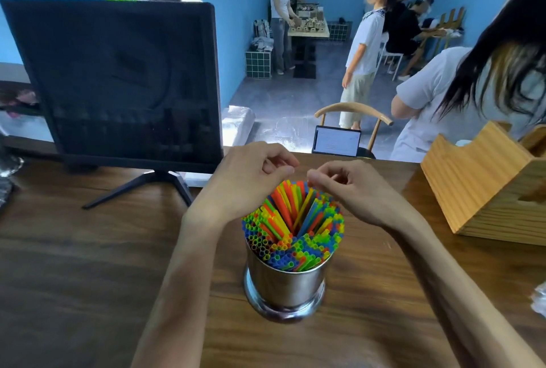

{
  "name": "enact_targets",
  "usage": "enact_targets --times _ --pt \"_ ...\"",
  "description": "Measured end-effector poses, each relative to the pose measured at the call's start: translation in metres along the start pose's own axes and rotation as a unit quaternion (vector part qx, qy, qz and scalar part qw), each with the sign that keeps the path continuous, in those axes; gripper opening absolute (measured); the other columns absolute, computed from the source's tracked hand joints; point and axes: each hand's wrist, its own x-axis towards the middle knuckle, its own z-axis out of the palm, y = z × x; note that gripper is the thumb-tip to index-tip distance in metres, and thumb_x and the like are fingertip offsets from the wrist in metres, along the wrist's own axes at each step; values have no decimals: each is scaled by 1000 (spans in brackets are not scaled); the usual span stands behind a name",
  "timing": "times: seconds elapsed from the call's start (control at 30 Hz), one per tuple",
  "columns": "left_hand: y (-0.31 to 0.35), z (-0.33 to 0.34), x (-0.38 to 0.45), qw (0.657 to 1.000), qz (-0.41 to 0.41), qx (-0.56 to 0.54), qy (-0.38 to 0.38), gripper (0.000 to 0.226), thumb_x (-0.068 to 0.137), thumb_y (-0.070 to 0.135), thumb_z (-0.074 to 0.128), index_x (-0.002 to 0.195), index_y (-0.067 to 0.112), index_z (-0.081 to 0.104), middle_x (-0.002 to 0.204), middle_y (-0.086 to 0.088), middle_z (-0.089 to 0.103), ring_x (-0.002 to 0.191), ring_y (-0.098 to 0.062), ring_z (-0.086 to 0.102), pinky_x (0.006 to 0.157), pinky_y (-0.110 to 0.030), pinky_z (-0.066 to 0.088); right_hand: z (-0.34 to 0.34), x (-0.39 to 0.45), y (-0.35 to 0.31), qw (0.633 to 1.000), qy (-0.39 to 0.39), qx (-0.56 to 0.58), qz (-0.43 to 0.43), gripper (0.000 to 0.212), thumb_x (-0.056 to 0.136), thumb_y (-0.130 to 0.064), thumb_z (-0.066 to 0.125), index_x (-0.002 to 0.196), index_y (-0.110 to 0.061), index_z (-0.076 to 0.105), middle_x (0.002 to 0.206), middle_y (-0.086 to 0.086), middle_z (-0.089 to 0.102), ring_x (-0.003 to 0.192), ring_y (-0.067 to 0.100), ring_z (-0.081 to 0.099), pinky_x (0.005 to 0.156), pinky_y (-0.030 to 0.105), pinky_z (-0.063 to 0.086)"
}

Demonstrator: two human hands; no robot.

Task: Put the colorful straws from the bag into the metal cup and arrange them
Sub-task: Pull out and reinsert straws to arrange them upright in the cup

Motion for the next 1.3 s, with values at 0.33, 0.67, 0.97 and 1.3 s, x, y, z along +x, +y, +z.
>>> enact_targets --times 0.33,0.67,0.97,1.3 --pt "-3 1 -1 1000 0 10 -1 11 97 31 67 102 35 76 89 17 69 90 7 58 71 -3 40 -1 4 0 990 8 134 33 10 86 -33 79 84 -23 81 79 -1 77 70 4 69 61 14 52" --pt "5 7 0 1000 13 19 -11 17 97 43 64 107 36 76 101 18 69 94 5 59 75 -15 44 -3 5 -10 986 78 148 13 15 92 -17 75 107 -20 76 83 -6 80 79 10 76 68 20 58" --pt "19 14 4 987 29 -152 40 36 78 35 88 105 34 64 83 17 76 74 1 65 69 -8 45 -6 5 -41 951 228 191 -83 29 81 -10 85 105 -21 74 78 -7 78 70 11 74 68 26 60" --pt "35 8 2 915 113 -298 246 30 88 9 78 109 25 63 88 -7 75 66 -20 72 65 -28 56 4 -8 -26 975 46 191 -101 15 104 -27 55 115 -29 65 102 0 74 99 10 69 90 27 51"
